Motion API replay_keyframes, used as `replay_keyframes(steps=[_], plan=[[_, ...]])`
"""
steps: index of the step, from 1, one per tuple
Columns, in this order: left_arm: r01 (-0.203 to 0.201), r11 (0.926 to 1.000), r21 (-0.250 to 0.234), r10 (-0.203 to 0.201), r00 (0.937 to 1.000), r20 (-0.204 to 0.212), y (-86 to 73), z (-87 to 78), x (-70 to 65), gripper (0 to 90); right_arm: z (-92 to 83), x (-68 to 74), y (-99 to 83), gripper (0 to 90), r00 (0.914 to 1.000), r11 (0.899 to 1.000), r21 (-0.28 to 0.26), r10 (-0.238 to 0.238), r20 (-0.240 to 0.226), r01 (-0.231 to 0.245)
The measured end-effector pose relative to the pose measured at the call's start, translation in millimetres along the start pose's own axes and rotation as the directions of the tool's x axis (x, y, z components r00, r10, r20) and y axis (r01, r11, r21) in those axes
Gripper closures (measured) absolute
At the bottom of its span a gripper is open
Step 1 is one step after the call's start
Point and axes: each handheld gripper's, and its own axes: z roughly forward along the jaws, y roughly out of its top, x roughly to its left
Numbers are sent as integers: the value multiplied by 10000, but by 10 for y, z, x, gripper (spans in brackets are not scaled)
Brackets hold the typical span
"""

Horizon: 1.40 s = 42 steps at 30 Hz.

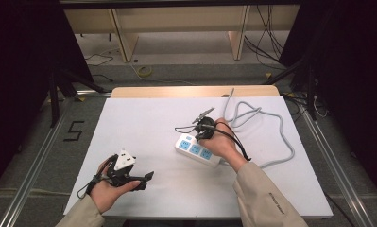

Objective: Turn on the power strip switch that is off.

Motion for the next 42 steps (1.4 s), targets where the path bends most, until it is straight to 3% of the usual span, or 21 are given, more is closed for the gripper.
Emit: replay_keyframes(steps=[16,42], plan=[[-8,10000,-10,7,10000,-21,2,-4,-2,153,15,38,39,900,9998,9993,313,-190,9,190],[-34,10000,-20,34,10000,7,4,-1,-7,153,33,44,71,900,9998,9976,665,184,75,-189]])
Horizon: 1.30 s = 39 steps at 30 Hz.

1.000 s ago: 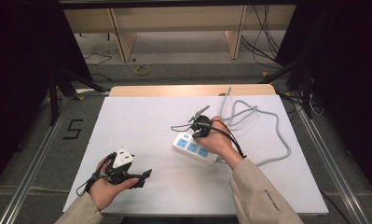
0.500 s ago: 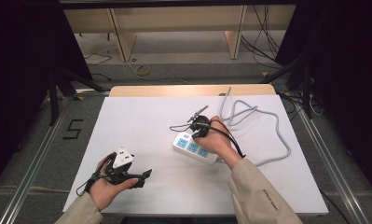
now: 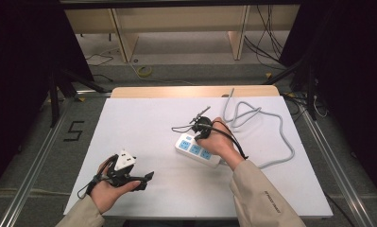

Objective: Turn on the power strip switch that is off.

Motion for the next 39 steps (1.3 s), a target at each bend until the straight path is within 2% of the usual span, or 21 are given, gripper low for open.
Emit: replay_keyframes(steps=[3,5,8,13,21,34,36,39], plan=[[-4,10000,8,4,10000,-2,0,1,0,153,-1,0,4,900,10000,10000,52,56,-35,-56],[-3,10000,11,3,10000,-4,0,1,0,153,8,10,8,900,9996,9999,52,112,-270,-111],[58,10000,-32,-58,10000,-6,-3,-3,-2,153,26,31,27,900,10000,10000,36,-85,-32,85],[44,10000,8,-44,10000,8,-3,0,5,153,16,22,32,900,9999,9999,111,-66,-155,67],[20,10000,18,-20,10000,15,-1,2,5,153,-10,41,41,900,9999,9995,278,-138,-66,139],[29,10000,38,-29,10000,21,-2,1,9,153,-28,15,45,900,9997,9991,381,-171,-175,178],[30,10000,41,-30,10000,15,-2,1,8,153,-38,12,46,900,9997,9987,440,-255,39,253],[23,10000,20,-23,10000,13,-2,3,7,153,-44,-11,37,900,9999,9988,452,-164,-16,164]])
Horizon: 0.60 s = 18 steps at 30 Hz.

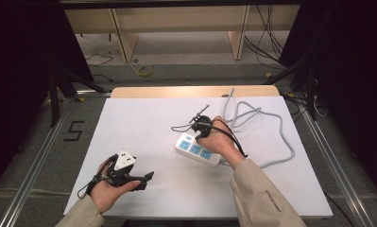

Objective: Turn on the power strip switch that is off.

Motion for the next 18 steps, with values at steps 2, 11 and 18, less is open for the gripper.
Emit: replay_keyframes(steps=[2,11,18], plan=[[5,10000,26,-5,10000,0,1,1,1,153,0,-5,-4,900,10000,10000,-6,8,-25,-8],[-20,10000,-6,20,10000,-4,1,-1,-4,153,15,-9,-12,900,9999,9999,31,106,-13,-106],[-29,10000,-2,29,10000,-7,3,0,-8,153,22,0,-7,900,9999,9999,93,143,37,-143]])
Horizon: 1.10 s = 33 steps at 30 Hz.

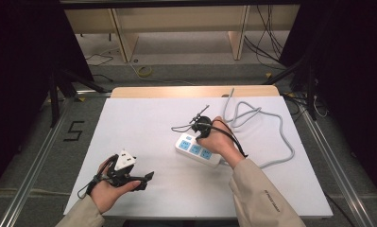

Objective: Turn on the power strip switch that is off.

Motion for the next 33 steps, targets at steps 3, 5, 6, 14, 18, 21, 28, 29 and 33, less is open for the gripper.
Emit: replay_keyframes(steps=[3,5,6,14,18,21,28,29,33], plan=[[5,10000,26,-5,10000,15,1,0,-2,153,2,2,-3,900,10000,10000,-2,29,16,-29],[11,10000,23,-11,10000,14,1,1,-3,153,2,5,-1,900,10000,10000,31,12,13,-12],[11,10000,28,-11,10000,14,1,2,-3,153,4,7,0,900,10000,10000,25,1,30,-1],[65,10000,12,-65,10000,17,0,10,-3,153,19,1,3,900,10000,9999,75,77,1,-77],[26,10000,14,-26,10000,20,2,9,-7,153,17,6,3,900,10000,10000,60,60,13,-60],[43,10000,7,-43,10000,20,2,7,-3,153,16,10,0,900,10000,10000,41,-22,22,22],[53,10000,2,-53,10000,26,1,9,0,153,14,15,-11,900,9998,9998,-67,-162,109,162],[55,10000,3,-55,10000,23,0,9,0,153,14,15,-13,900,9998,9998,-84,-196,88,197],[58,10000,7,-58,10000,22,1,9,0,153,11,21,-23,900,9996,9996,-128,-262,126,264]])
